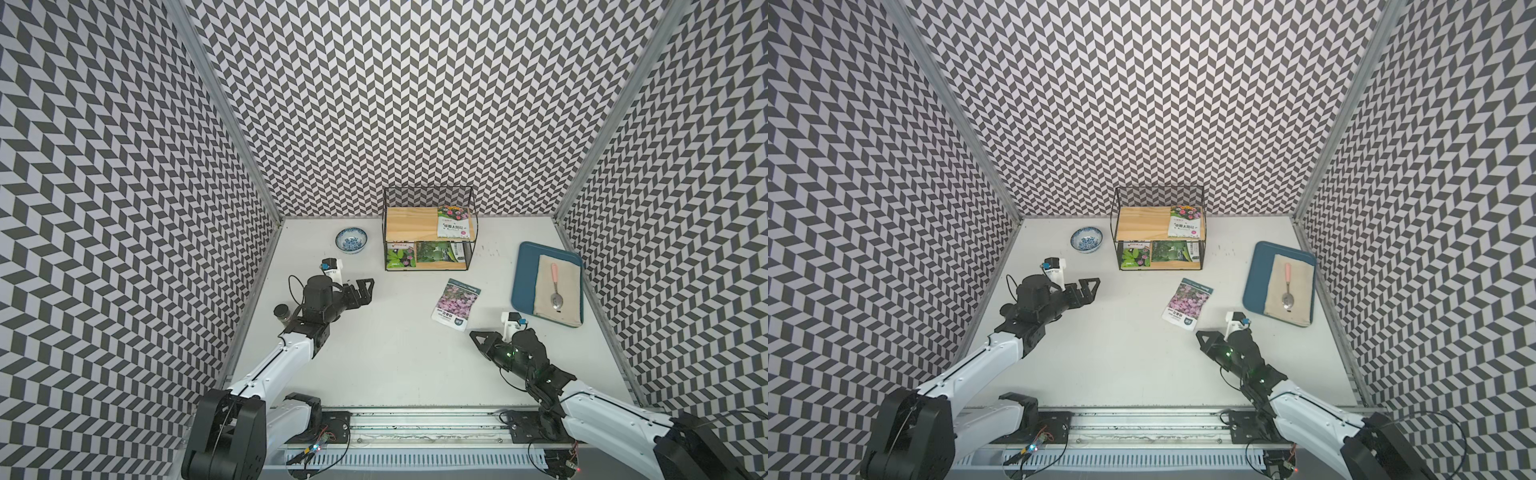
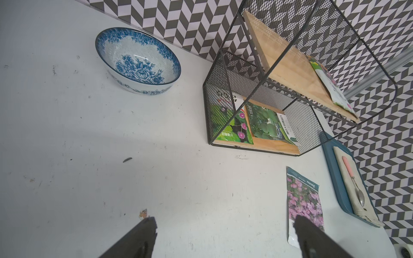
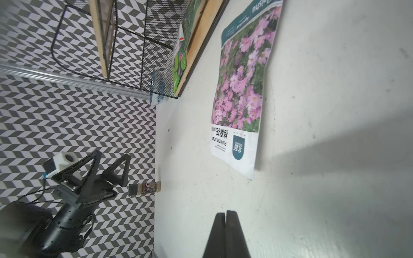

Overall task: Take the seed bag off the shelf
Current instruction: Place the seed packet at the center of the board, then pick up the seed packet from the shelf.

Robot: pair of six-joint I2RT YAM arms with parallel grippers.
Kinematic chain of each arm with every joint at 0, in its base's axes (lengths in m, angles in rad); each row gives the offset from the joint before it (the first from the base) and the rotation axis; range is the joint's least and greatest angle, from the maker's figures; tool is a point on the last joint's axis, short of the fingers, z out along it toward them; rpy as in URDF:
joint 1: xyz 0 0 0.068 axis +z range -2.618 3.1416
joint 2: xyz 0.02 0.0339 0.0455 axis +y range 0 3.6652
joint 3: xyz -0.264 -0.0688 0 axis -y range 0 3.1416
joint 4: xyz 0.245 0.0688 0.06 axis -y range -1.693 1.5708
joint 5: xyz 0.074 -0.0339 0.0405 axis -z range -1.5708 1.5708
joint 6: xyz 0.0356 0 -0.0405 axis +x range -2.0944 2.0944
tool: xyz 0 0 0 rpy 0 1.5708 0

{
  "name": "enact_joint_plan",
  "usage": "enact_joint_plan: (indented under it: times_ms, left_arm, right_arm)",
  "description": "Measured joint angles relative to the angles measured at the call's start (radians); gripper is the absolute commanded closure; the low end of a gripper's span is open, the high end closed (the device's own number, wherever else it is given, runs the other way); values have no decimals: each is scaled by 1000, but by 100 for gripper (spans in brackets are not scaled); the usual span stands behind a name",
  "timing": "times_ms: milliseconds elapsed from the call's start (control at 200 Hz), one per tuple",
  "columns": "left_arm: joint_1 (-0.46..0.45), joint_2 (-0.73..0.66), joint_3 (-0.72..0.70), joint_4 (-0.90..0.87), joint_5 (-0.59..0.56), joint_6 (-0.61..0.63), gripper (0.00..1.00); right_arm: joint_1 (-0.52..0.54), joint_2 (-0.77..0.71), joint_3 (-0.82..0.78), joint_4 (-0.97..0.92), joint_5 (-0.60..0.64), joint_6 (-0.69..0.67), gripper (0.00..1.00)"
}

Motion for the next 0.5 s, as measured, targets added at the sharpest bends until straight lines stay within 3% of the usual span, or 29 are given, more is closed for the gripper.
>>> enact_joint_plan:
  times_ms: [185,335,501]
  left_arm:
    - [0,-3,0,-1,8,2,0]
    - [0,-9,1,-2,16,1,0]
    - [0,-9,2,-2,27,-2,0]
  right_arm:
    - [0,-69,72,-111,46,-48,28]
    - [0,24,338,-197,56,-157,0]
    - [-10,200,595,-182,56,-230,1]
